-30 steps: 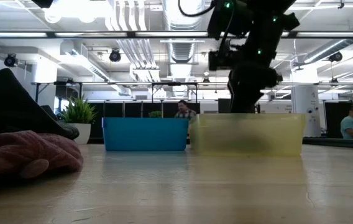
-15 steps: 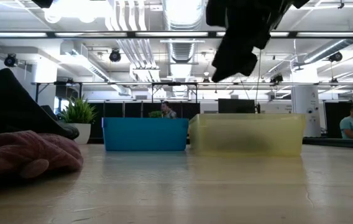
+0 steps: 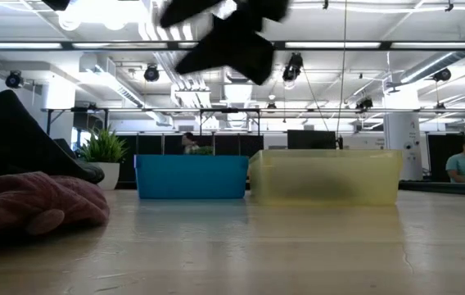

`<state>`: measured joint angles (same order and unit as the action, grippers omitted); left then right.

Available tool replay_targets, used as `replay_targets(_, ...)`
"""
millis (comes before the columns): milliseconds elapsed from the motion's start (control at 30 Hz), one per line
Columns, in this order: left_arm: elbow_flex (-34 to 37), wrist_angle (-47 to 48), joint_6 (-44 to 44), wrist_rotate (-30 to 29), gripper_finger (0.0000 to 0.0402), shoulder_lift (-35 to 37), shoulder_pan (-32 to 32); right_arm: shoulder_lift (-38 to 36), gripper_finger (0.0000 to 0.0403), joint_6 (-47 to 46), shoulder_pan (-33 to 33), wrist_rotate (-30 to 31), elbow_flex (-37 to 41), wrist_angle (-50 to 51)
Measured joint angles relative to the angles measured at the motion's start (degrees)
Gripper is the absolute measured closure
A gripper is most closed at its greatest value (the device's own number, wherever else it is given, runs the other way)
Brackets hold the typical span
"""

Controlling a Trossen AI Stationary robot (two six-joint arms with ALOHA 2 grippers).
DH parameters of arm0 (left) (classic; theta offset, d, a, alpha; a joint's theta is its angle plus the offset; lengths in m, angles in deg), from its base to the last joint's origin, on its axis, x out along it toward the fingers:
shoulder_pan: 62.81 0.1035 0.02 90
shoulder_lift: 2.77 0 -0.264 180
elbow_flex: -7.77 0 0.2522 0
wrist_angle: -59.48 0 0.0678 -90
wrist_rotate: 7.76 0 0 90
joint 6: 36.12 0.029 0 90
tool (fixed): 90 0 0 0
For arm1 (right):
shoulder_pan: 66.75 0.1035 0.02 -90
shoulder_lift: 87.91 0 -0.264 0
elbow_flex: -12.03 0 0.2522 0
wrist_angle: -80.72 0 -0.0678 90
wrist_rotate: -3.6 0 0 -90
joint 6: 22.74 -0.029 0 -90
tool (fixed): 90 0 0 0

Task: Pick & Place hat
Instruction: Put the red cap into the yellow bin

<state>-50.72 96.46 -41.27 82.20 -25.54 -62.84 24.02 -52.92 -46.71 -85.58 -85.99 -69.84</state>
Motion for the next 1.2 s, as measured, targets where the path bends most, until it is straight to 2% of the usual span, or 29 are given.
replay_targets(200,0.0,0.0,0.0,0.01,0.0401,0.0,0.02,11.46,0.02,-3.14,2.12,1.35,-15.84,0.54)
replay_targets(400,0.0,-0.02,0.0,0.0,0.0401,0.0,0.0,22.67,0.02,-8.72,2.83,6.17,-33.02,7.24)
replay_targets(600,0.0,-0.02,0.0,0.0,0.0401,0.0,0.0,33.8,0.02,-9.98,3.38,8.54,-50.61,16.5)
replay_targets(700,0.0,-0.03,0.0,0.02,0.0401,0.0,0.02,33.94,0.02,-10.32,3.81,9.27,-48.19,12.56)
replay_targets(833,0.0,0.03,0.0,0.01,0.0401,0.0,0.02,32.95,0.02,-10.68,4.1,11.58,-47.29,12.97)
replay_targets(1200,0.0,0.02,-0.02,0.0,0.0401,0.0,0.02,32.8,0.02,1.68,4.39,10.76,-50.7,9.8)
